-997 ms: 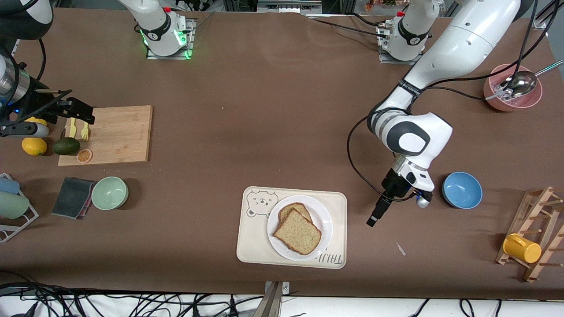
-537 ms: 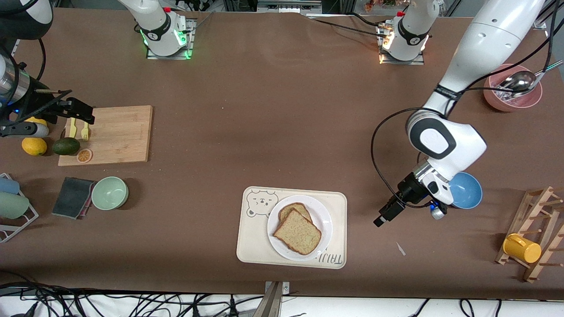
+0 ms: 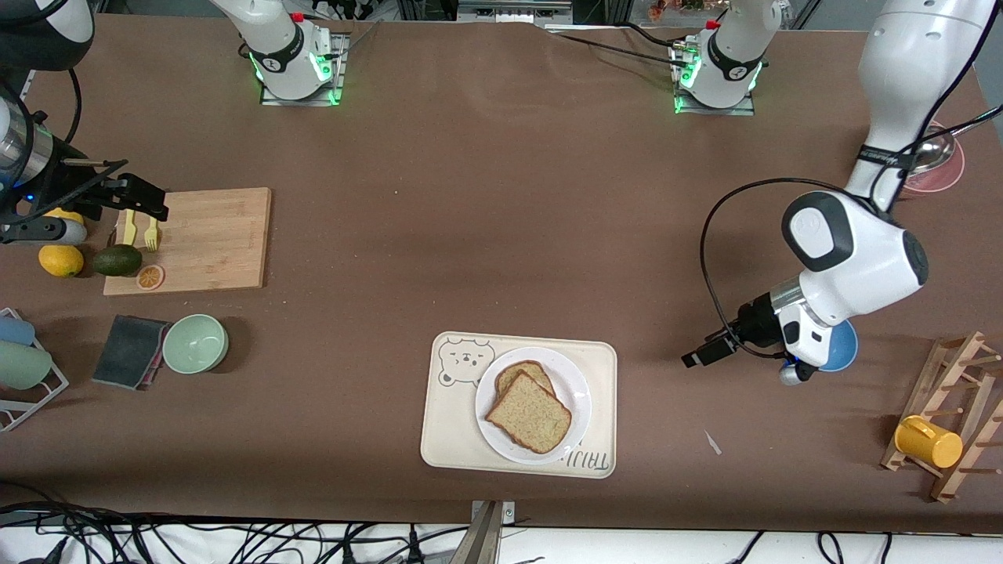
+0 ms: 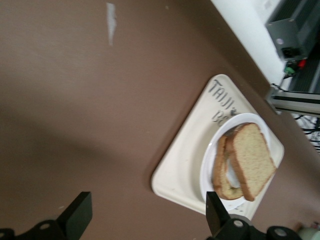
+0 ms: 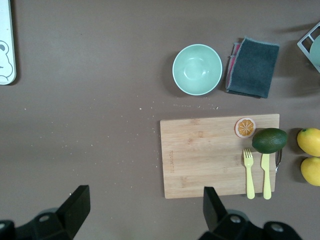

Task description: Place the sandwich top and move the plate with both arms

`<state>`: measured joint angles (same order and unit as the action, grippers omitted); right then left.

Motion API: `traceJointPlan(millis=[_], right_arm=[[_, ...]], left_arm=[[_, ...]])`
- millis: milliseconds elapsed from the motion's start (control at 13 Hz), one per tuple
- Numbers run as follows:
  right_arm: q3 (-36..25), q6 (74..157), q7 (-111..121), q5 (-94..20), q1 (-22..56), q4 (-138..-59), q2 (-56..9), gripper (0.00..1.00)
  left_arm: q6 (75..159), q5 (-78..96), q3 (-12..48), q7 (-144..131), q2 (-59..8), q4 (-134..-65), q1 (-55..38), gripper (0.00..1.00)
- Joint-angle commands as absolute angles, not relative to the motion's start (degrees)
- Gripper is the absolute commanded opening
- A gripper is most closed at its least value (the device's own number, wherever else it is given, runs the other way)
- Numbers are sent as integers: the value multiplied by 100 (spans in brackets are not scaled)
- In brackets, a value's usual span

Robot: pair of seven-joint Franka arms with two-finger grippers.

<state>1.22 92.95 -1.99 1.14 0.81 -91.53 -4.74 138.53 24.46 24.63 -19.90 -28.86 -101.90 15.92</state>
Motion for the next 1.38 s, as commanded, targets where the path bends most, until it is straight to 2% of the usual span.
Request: traceJointPlan(millis=[0, 537, 1074, 1304], right_arm=[[149, 9272, -255, 176, 44, -9211, -413, 100], [149, 9272, -255, 176, 44, -9211, -413, 100], [149, 9264, -255, 176, 44, -9211, -413, 100], [149, 9272, -255, 176, 44, -9211, -413, 100]], left_arm=[[13195, 1585, 2356, -2547, -2278, -10476, 1652, 100], [10813, -316, 2399, -2883, -802, -10468, 2266, 100], [9679, -308, 2399, -2127, 596, -10450, 2470, 100], [9002, -299, 2443, -1848, 948, -10398, 2417, 100]])
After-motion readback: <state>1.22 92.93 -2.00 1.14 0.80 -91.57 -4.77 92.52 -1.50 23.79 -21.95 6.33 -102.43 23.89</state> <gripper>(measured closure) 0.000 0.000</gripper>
